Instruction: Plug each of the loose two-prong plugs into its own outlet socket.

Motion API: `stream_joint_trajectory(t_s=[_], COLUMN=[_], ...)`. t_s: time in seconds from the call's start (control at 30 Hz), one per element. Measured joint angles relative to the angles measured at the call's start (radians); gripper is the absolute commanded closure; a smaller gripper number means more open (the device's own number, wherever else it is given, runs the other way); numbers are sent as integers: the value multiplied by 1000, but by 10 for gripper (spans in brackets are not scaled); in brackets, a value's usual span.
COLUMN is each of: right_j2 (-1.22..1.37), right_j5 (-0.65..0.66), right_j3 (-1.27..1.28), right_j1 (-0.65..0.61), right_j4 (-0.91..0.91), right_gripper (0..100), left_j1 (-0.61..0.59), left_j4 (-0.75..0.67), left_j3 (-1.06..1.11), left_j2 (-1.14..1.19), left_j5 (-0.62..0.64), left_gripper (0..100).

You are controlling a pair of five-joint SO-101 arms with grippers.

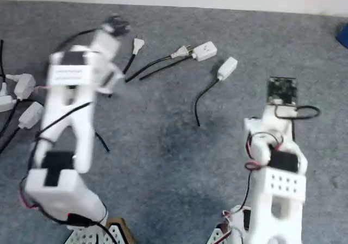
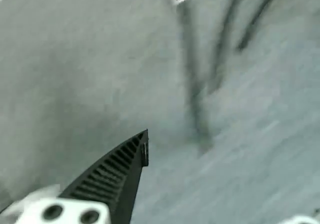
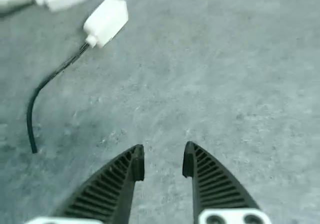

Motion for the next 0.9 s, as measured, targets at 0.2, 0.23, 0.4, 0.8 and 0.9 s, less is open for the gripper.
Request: stream_joint_trajectory(t_s=[0.2, 0.23, 0.4, 0.8, 0.9], right_j2=[321, 367, 555, 790, 747], right_j5=[-12, -25, -43, -64, -83], right_j3=[-181, -210, -311, -393, -373], right_j1=[-58, -69, -127, -123, -31], right_j4=[-31, -35, -130, -249, -235], right_gripper=[865, 865, 864, 864, 864], left_j1=[55, 52, 71, 252, 325], left_j4=[-21, -21, 74, 269, 273], left_j3=[-207, -269, -626, -1401, -1452], left_j2=[249, 302, 578, 1065, 1092], left_j5=[98, 107, 117, 117, 117], left_gripper=[458, 458, 458, 458, 458])
